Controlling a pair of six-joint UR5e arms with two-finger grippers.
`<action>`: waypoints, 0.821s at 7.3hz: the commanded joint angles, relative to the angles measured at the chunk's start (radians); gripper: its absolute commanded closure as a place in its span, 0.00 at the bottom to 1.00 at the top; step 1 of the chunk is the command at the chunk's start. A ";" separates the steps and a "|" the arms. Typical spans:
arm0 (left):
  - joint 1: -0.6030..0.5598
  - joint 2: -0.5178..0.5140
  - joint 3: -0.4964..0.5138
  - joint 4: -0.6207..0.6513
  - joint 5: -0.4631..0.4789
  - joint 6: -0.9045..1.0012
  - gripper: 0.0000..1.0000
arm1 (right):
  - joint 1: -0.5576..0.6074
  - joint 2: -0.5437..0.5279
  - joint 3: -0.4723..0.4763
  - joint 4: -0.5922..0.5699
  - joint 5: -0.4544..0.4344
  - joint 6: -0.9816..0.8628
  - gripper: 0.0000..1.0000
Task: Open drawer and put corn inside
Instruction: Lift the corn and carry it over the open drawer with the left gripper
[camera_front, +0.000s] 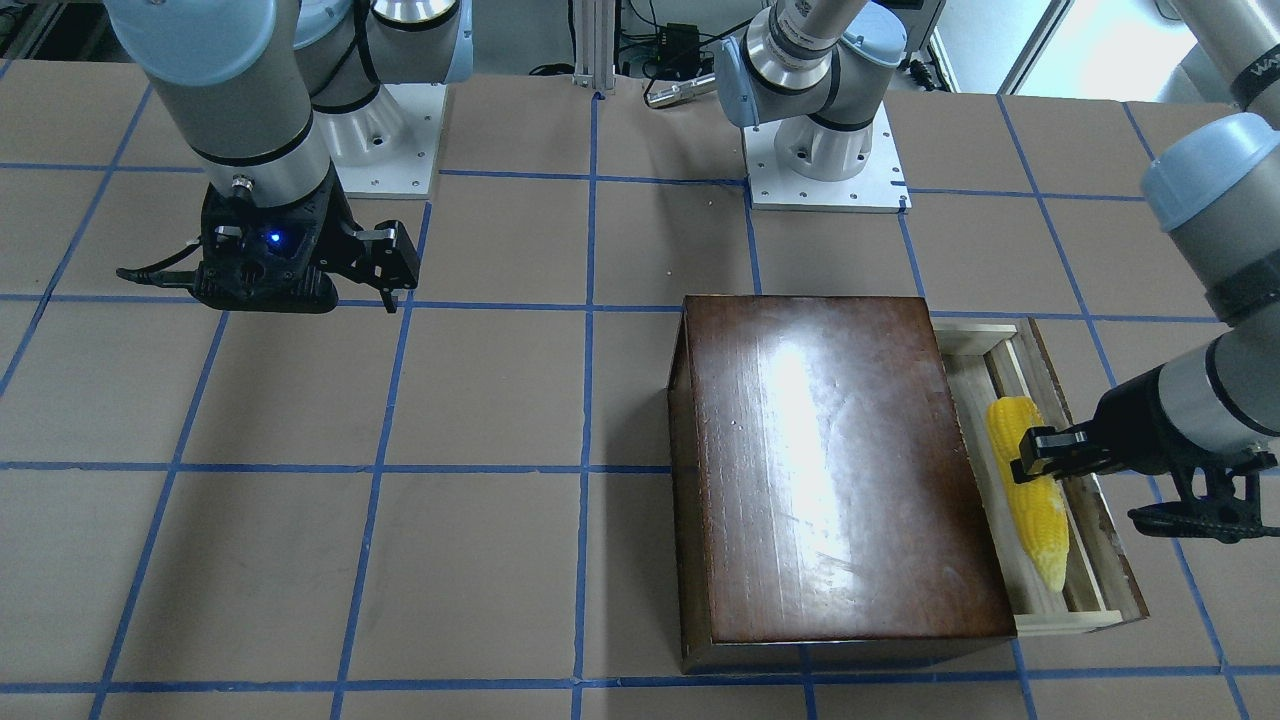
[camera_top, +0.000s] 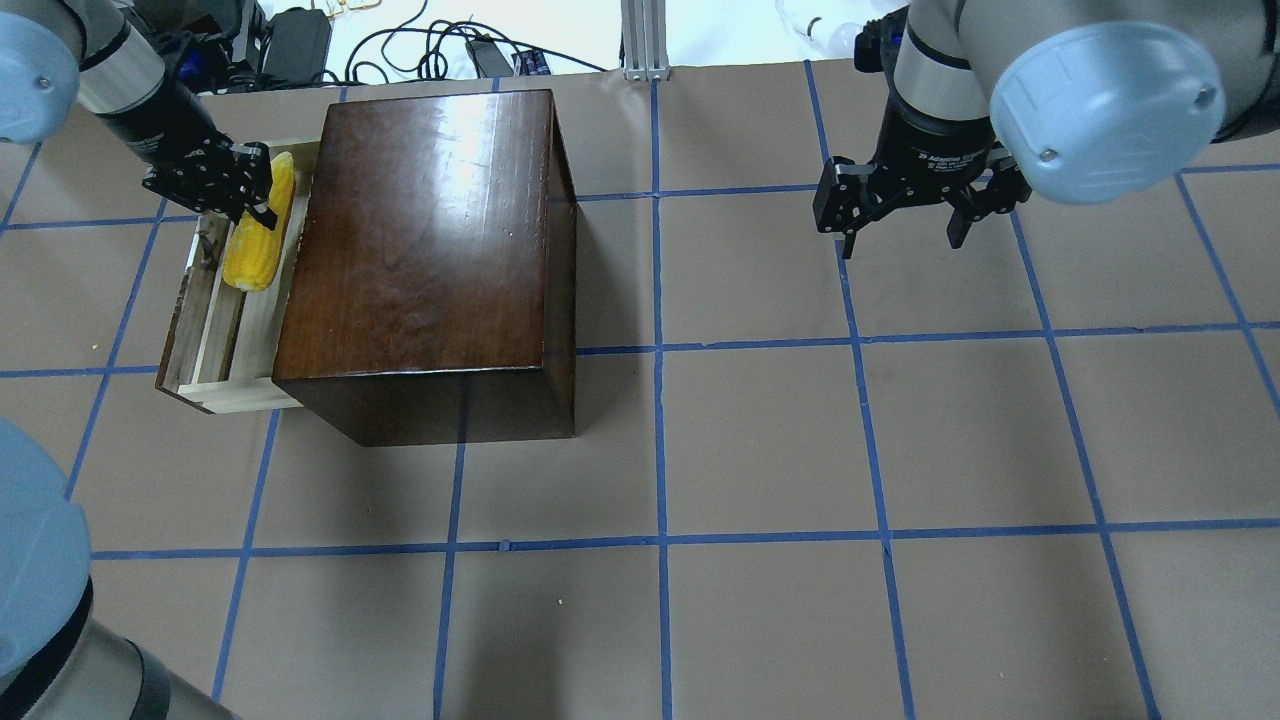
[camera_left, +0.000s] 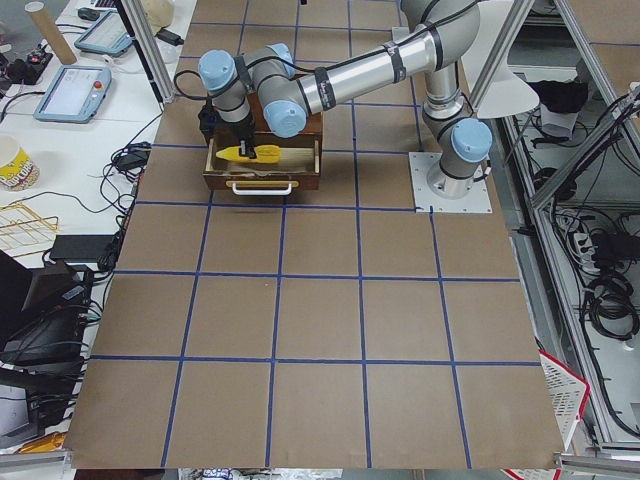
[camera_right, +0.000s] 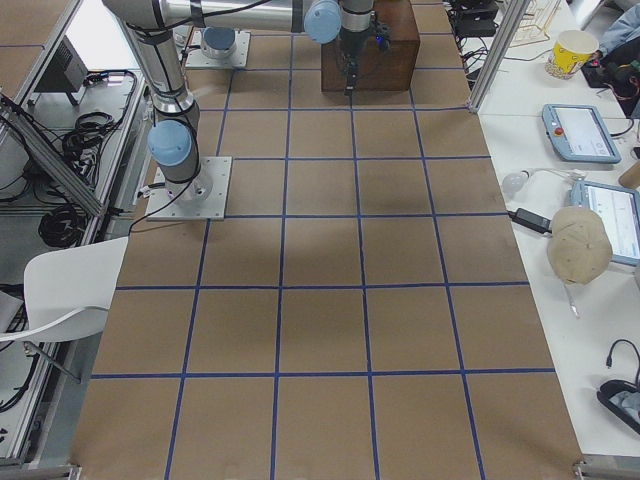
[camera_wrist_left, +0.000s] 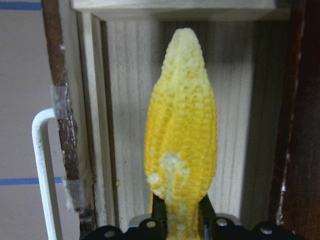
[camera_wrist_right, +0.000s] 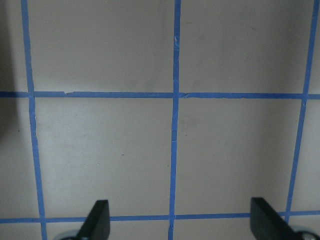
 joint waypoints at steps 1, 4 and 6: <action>0.000 -0.016 -0.020 0.010 -0.001 -0.001 0.88 | 0.000 0.000 0.000 0.001 -0.001 0.000 0.00; 0.002 -0.021 -0.022 0.015 0.009 -0.006 0.00 | 0.000 0.000 0.000 -0.001 -0.001 0.000 0.00; 0.002 0.003 -0.016 -0.003 0.014 -0.007 0.00 | 0.000 0.000 0.000 0.001 -0.001 0.000 0.00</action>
